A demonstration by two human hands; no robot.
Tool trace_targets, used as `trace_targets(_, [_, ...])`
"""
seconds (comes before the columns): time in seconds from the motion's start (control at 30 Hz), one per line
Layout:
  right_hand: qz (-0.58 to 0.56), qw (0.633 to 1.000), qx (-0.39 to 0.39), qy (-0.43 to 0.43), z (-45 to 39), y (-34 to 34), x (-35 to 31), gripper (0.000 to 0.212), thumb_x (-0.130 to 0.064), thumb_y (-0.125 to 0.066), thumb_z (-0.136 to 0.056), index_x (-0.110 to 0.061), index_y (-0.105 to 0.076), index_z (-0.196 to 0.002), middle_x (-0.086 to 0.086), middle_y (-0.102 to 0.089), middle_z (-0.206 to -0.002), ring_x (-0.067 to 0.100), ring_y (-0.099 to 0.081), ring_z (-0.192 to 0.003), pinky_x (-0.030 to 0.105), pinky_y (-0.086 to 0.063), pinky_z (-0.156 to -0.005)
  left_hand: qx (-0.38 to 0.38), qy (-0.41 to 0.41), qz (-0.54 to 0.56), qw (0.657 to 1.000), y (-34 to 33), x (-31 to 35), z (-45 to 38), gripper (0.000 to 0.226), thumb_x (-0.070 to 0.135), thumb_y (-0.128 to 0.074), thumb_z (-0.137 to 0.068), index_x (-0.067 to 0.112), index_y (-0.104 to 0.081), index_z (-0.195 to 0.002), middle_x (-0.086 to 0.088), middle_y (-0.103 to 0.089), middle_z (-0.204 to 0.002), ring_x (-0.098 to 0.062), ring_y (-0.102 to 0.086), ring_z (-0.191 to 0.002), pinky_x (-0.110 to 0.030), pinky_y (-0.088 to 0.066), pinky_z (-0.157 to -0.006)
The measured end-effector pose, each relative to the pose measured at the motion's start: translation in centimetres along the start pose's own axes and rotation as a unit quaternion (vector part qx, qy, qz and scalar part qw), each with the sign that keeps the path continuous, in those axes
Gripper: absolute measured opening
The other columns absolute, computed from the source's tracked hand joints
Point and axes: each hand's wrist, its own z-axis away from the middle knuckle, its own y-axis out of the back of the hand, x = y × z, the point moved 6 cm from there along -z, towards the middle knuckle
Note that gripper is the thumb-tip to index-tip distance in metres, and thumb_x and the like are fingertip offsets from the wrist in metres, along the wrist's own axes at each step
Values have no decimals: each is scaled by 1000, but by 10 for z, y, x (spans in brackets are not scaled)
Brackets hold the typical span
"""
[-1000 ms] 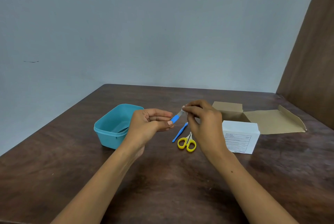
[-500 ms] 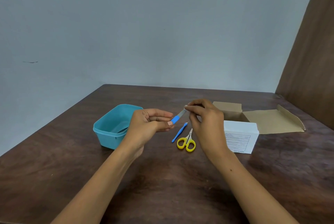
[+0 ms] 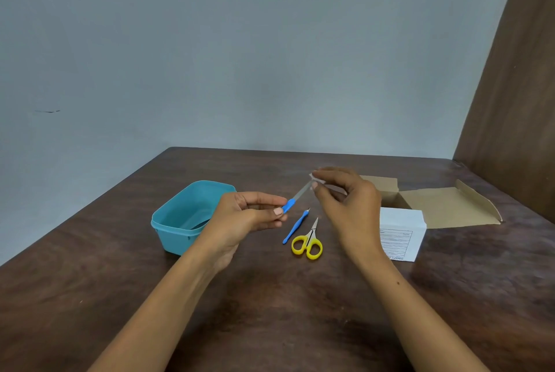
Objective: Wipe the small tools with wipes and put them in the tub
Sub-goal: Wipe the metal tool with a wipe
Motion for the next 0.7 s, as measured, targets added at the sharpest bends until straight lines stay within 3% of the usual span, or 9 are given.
trace_targets(0.13, [-36,996,-12,-79,-1,1,11,14,-7,-73,-77,-10,-74,-90,0,-73,-88,2,-66,-82,10,-51,-74,-15,8,1,1000,0,-2,-1,20,-4,-68,-78,5,-74,-94,-14,-75,-89,-17,-72,-79,-21,-58,-69])
trace_targets(0.27, [-32,994,-12,-100,-2,1,14,12,-9,-76,-75,-11,-74,-87,-1,-71,-79,2,-66,-76,12,-52,-72,-15,1,-30,999,-2,-1,0,24,0,-77,-69,9,-75,-92,-10,-76,-88,-15,-72,-81,-21,-57,-72])
trace_targets(0.37, [-22,997,-9,-79,-1,0,10,11,-8,-74,-77,-10,-74,-87,-1,-71,-81,-7,-63,-71,5,-47,-68,0,-16,-54,998,-3,-1,1,22,-1,-76,-72,7,-74,-92,-11,-76,-83,-15,-72,-74,-18,-56,-65])
trace_targets(0.5, [13,999,43,12,1,7,-6,12,-1,-66,-82,-7,-73,-91,0,-65,-94,-14,-58,-83,0,-42,-70,16,-10,-15,1000,-2,-1,1,15,-3,-69,-79,1,-71,-93,-16,-75,-81,-17,-73,-70,-18,-57,-60])
trace_targets(0.7, [33,998,17,59,3,2,-10,23,3,-59,-85,-7,-71,-102,-4,-63,-110,1,-60,-94,5,-45,-82,29,-10,-3,1000,0,1,2,15,-2,-68,-80,3,-71,-94,-12,-75,-81,-19,-74,-75,-19,-58,-63])
